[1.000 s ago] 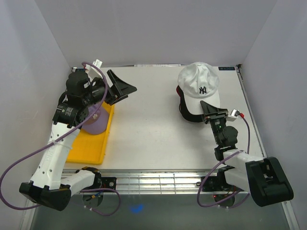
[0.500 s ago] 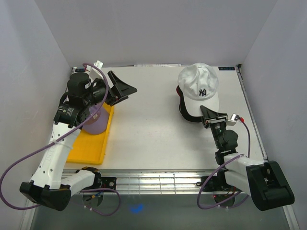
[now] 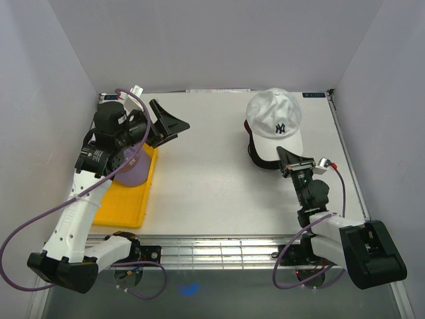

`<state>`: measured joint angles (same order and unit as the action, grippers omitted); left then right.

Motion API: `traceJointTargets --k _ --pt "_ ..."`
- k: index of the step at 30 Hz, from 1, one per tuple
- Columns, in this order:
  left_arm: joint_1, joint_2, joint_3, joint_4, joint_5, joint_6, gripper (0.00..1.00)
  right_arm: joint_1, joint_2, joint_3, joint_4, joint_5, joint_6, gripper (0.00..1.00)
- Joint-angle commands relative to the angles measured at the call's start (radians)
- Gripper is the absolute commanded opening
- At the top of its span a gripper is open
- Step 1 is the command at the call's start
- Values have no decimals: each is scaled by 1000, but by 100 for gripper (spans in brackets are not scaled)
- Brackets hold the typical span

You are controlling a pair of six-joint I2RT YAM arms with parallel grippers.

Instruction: Stack the hats

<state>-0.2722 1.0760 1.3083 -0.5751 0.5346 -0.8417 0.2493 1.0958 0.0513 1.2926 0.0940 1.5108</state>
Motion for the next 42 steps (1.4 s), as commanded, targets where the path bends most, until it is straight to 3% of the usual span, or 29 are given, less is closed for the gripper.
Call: traceJointTargets --k 1,12,22,42 --pt "-1 -21 -1 9 -4 18 87 2 12 42 25 -2 19 8" --pt "-1 -11 -3 3 -10 23 87 -2 -25 9 -151 35 51 8" --pt "-1 -14 -21 3 -19 29 87 -19 58 64 -263 -39 75 8" --pt "-2 -10 -41 4 -28 32 87 -44 156 -11 -320 -39 91 8"
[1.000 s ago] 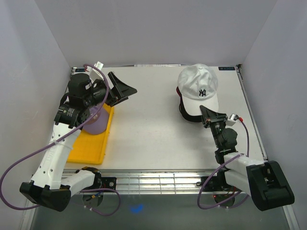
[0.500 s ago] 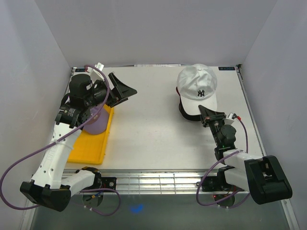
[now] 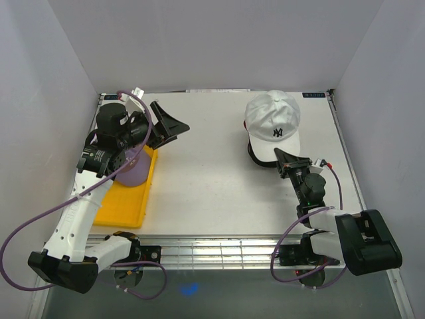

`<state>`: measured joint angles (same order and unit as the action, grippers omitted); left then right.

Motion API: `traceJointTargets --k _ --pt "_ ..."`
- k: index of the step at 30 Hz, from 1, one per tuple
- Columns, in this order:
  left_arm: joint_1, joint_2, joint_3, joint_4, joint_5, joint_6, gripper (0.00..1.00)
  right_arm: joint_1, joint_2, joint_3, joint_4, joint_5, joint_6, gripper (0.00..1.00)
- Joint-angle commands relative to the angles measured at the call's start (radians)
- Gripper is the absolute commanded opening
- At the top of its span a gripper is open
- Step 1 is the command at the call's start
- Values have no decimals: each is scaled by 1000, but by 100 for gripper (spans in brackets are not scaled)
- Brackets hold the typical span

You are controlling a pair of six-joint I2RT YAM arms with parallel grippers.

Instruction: Stack the hats

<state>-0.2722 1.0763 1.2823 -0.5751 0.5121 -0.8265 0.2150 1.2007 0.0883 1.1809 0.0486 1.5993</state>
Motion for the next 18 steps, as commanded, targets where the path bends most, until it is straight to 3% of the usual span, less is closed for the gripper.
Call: traceJointTargets --k 1,18 --pt "-2 -10 -15 4 -6 17 86 -9 56 -50 -211 5 2 8" --pt "-1 -16 -32 6 -12 23 87 -20 109 -74 -283 2 2 8"
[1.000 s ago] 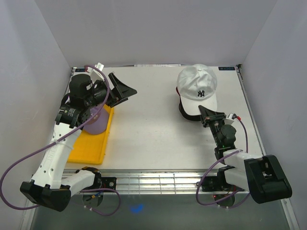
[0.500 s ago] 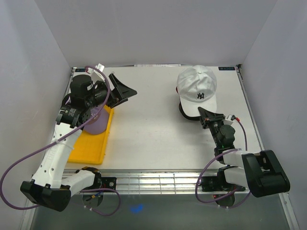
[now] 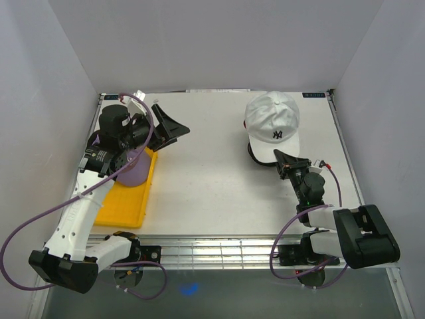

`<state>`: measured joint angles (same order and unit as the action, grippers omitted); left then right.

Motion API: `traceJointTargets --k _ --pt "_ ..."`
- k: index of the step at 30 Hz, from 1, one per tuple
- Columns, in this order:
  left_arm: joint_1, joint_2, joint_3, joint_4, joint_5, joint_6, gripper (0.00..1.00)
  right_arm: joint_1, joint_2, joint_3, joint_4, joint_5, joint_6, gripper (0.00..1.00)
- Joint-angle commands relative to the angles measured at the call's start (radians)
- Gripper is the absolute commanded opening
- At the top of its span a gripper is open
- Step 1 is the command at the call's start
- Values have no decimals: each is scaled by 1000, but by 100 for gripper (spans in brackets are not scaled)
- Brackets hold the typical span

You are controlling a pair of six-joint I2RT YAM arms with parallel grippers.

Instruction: Stack the hats

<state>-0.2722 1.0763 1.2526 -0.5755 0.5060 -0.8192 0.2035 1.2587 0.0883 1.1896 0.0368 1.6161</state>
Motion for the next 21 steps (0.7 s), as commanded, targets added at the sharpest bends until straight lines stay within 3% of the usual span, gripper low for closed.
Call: traceJointTargets --k 1,21 --pt "-2 -16 -2 5 -6 15 87 -9 53 -75 -294 11 -15 8" --pt "-1 -18 1 -1 -14 18 87 -13 139 -75 -363 3 -2 8"
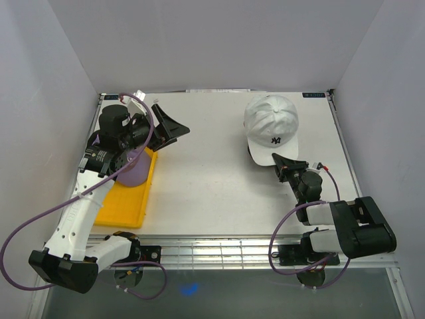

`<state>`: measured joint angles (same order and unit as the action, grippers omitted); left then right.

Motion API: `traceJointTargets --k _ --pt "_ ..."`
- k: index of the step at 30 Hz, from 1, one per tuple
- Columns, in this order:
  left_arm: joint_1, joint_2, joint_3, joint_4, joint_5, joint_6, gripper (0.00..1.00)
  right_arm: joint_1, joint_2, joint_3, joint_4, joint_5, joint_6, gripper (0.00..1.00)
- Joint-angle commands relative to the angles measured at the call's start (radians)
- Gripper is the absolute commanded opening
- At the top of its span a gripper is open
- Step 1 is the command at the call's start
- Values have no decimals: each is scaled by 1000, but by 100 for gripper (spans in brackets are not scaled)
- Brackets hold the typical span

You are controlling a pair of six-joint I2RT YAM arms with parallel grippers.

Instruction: Stack the hats

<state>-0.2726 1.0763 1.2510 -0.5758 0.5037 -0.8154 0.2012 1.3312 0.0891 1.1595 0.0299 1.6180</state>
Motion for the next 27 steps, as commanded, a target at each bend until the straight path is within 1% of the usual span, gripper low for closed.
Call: traceJointTargets --k 1,7,12,14,15,17,18,20,23,24,27 --pt "-2 -18 2 -2 -11 15 87 -11 69 -72 -334 7 -6 8" --pt "0 -21 5 -4 -11 15 87 -16 85 -48 -376 -1 -12 8" --pt "0 -22 4 -6 -13 16 87 -17 99 -37 -377 -16 -26 8" --pt "0 -22 5 -4 -13 16 87 -19 92 -34 -376 -19 -36 10" --pt "-2 -21 5 -6 -13 15 87 -20 88 -29 -379 -19 -41 16" --pt "0 -24 5 -4 -11 15 87 -22 71 -23 -399 -19 -52 24" --pt "0 -24 5 -6 -11 15 87 -22 63 -16 -406 -19 -56 32" --pt "-2 -26 4 -6 -11 15 87 -22 34 -3 -443 -19 -72 43" --pt "0 -29 4 -6 -11 13 87 -22 -15 26 -512 -19 -89 50" --pt "0 -27 4 -6 -13 13 87 -22 -29 29 -527 -19 -90 56" --pt "-2 -29 2 -2 -13 12 87 -22 -78 43 -582 -12 -101 64"
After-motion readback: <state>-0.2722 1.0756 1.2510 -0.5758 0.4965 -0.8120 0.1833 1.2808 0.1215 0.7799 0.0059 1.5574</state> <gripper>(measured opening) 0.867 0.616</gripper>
